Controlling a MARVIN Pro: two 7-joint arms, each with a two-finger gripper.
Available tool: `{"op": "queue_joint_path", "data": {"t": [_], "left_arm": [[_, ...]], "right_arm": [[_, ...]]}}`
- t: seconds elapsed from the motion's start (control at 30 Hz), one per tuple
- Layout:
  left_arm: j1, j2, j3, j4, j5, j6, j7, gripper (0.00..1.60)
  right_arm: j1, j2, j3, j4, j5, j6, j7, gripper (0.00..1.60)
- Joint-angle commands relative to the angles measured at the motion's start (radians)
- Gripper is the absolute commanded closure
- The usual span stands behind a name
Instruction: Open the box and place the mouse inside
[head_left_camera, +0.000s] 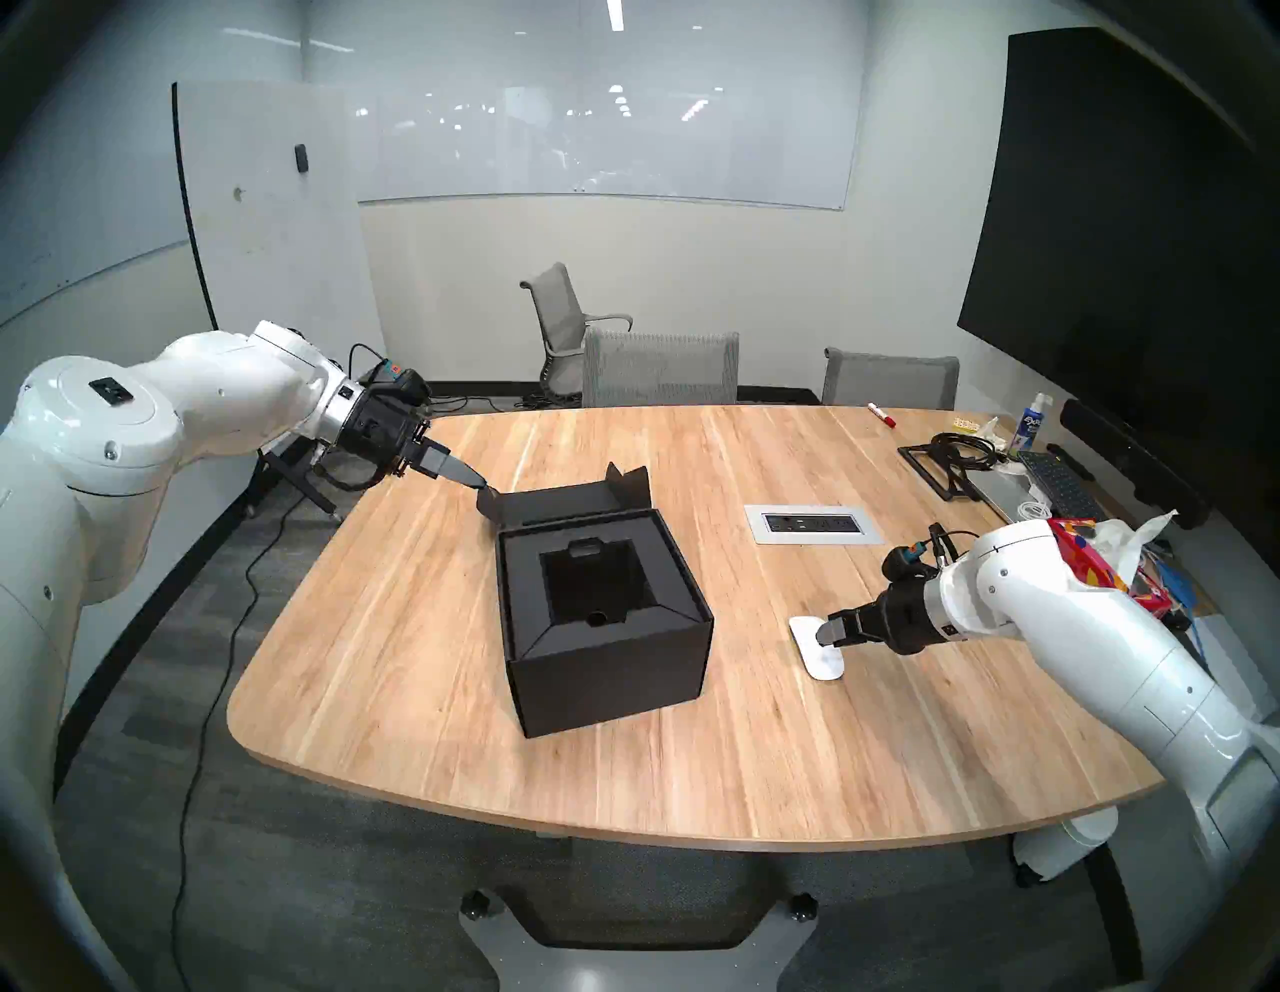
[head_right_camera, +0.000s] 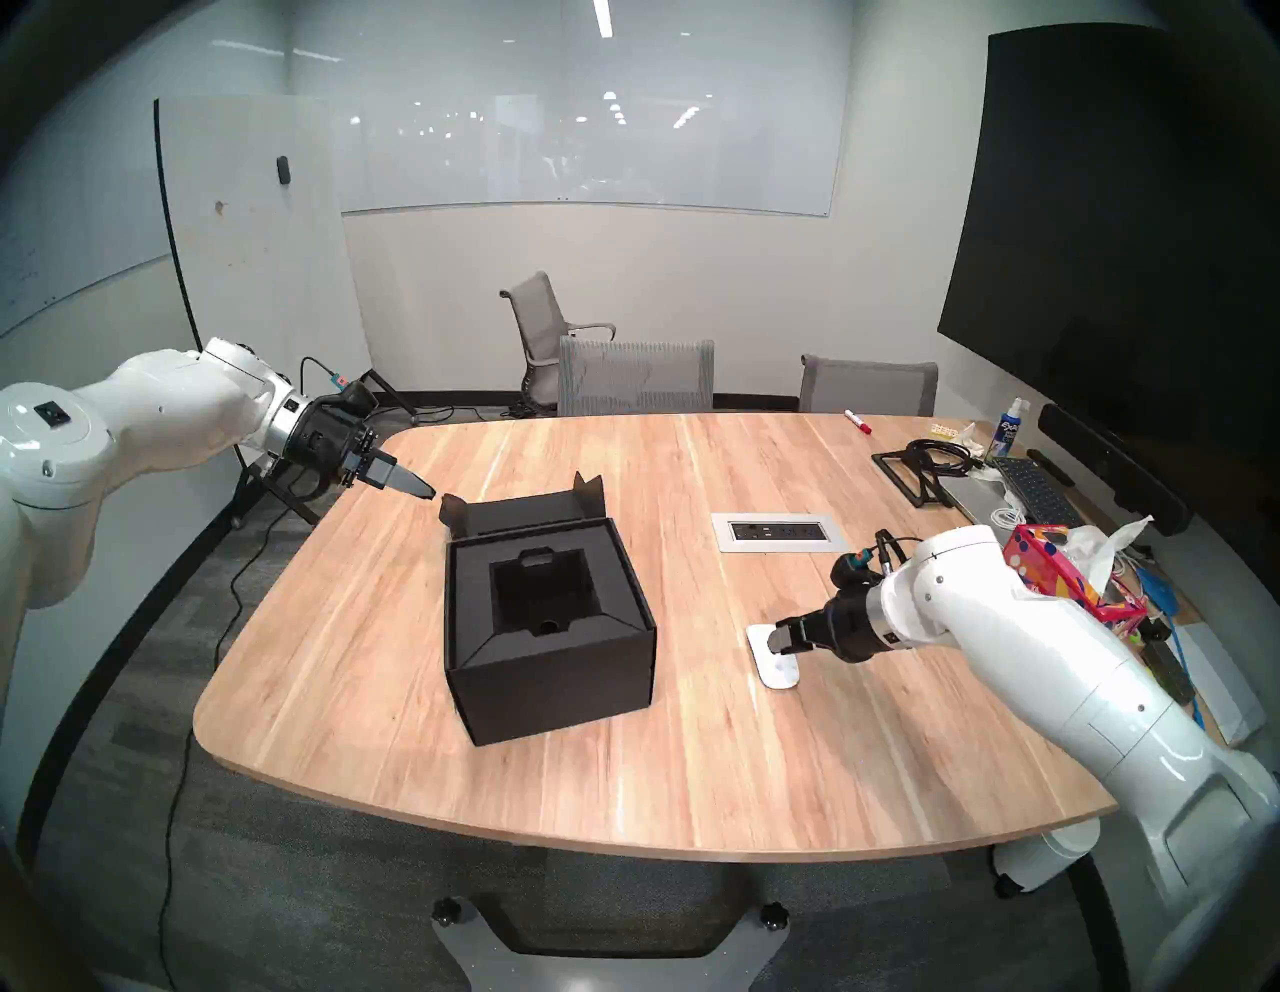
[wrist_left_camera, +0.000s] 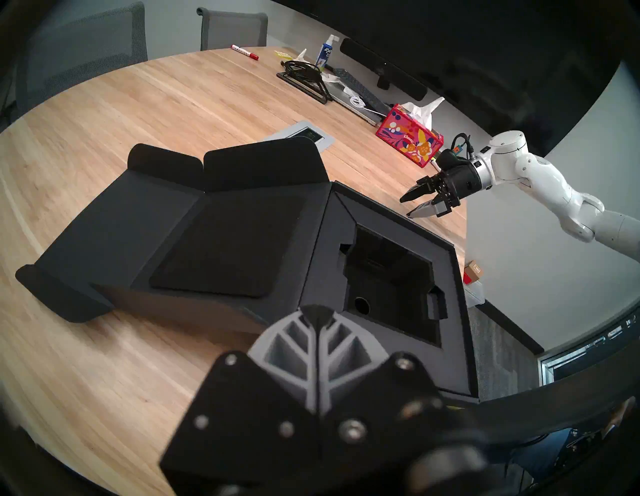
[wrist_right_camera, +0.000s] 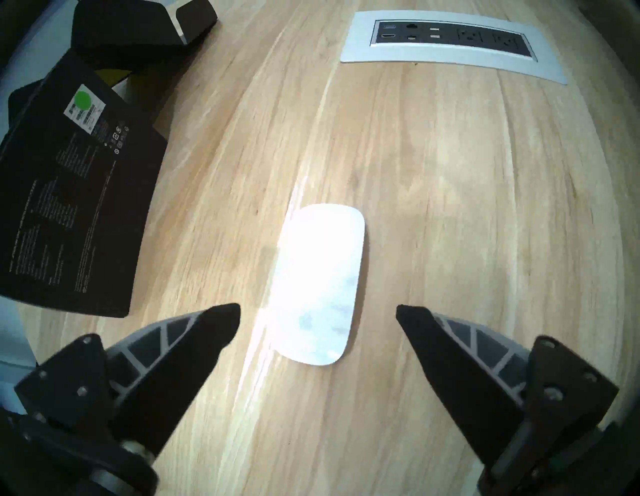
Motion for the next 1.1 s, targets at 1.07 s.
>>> {"op": "queue_joint_path", "data": {"t": [1.07], "left_arm": [[-0.019,-0.001,-0.008,0.004,-0.002,0.002,-0.001,1.60]], "right_arm": [[0.371,-0.039,-0.400,0.170,0.223,-0.002,-0.072,0.00]]}}
